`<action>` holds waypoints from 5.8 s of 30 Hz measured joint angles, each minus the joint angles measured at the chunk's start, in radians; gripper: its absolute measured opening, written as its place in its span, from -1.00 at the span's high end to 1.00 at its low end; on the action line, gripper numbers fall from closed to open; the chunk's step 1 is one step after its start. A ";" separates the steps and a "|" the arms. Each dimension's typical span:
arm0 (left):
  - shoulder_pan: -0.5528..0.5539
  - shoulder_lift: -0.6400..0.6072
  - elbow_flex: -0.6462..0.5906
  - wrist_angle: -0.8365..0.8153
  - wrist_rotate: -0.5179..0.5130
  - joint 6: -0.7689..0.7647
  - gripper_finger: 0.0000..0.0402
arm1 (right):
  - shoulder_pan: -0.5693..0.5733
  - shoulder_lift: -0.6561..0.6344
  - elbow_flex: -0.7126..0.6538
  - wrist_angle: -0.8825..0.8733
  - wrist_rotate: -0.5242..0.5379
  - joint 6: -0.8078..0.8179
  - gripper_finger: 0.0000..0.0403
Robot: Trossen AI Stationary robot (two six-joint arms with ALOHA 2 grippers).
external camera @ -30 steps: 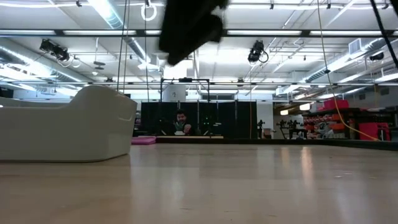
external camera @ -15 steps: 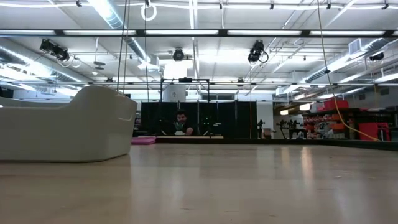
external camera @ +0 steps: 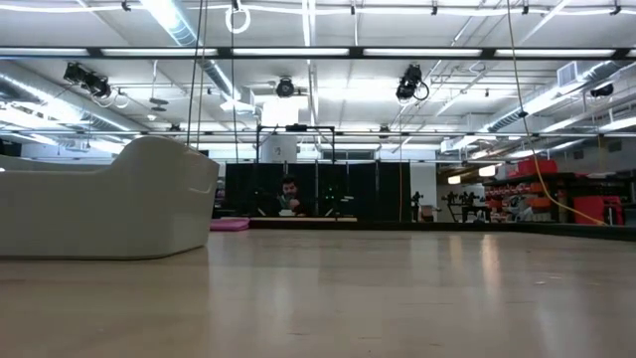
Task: Pick and placing Produce into tupperware
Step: Put the lychee into the gray container, then return to Home Position
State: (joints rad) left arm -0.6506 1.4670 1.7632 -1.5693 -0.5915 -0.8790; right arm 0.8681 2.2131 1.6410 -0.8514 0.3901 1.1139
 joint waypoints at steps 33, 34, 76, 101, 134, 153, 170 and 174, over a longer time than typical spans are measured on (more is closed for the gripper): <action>0.000 -0.001 -0.217 -0.001 0.001 -0.001 0.95 | -0.100 -0.001 -0.061 0.178 -0.003 -0.155 0.12; 0.000 -0.001 -0.217 -0.002 0.001 -0.001 0.95 | -0.100 -0.001 -0.061 0.177 -0.001 -0.155 0.14; 0.000 -0.001 -0.216 -0.001 0.001 -0.027 0.89 | -0.577 -0.001 0.077 0.872 -0.130 -0.875 0.80; 0.018 -0.072 -0.216 -0.001 -0.062 0.081 0.95 | -0.649 -0.304 0.077 0.277 -0.295 -0.905 0.12; 0.362 -0.726 -0.977 1.407 0.213 0.552 0.81 | -0.280 -1.195 -0.787 0.432 0.329 -0.825 0.12; 0.485 -0.860 -1.388 1.836 0.455 0.631 0.89 | -0.349 -1.333 -1.221 1.115 0.178 -0.941 0.12; 0.490 -0.884 -1.619 2.144 0.437 0.558 0.88 | -0.622 -1.351 -1.349 1.397 -0.263 -1.107 0.12; 0.490 -0.914 -1.619 2.141 0.437 0.568 0.87 | -0.698 -1.385 -1.345 1.306 -0.277 -1.038 0.12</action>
State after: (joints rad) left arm -0.1604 0.5532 0.1444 0.5718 -0.1547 -0.3108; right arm 0.1697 0.8278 0.2959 0.4550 0.1126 0.0764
